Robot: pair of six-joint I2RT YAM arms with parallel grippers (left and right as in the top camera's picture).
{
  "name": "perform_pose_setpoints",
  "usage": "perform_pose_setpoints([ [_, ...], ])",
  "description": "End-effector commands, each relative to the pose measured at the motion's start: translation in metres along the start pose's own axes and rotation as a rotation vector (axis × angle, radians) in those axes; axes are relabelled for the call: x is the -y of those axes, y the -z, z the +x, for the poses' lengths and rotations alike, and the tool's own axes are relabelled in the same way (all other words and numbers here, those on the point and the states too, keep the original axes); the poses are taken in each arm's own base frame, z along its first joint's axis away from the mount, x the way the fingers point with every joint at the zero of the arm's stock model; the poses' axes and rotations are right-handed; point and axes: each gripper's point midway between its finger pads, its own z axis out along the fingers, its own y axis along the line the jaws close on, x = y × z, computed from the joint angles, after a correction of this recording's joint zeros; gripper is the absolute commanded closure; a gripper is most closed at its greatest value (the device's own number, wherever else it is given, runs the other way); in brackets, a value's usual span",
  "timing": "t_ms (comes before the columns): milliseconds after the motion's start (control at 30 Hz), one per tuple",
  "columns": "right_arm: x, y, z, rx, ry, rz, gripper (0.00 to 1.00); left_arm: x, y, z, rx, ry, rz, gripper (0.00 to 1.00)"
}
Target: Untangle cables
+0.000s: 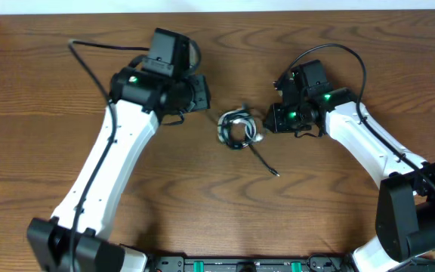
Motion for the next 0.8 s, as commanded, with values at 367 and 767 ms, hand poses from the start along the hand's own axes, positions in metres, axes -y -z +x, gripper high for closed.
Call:
perform_pose_setpoints([
  [367, 0.009, 0.016, -0.021, 0.05, -0.11, -0.056, 0.41, 0.005, -0.045, 0.025, -0.138, -0.086, -0.051, 0.3],
  [767, 0.075, 0.044, -0.038, 0.133, -0.26, 0.017, 0.36, 0.02, -0.087, 0.07, -0.23, -0.214, -0.056, 0.4],
])
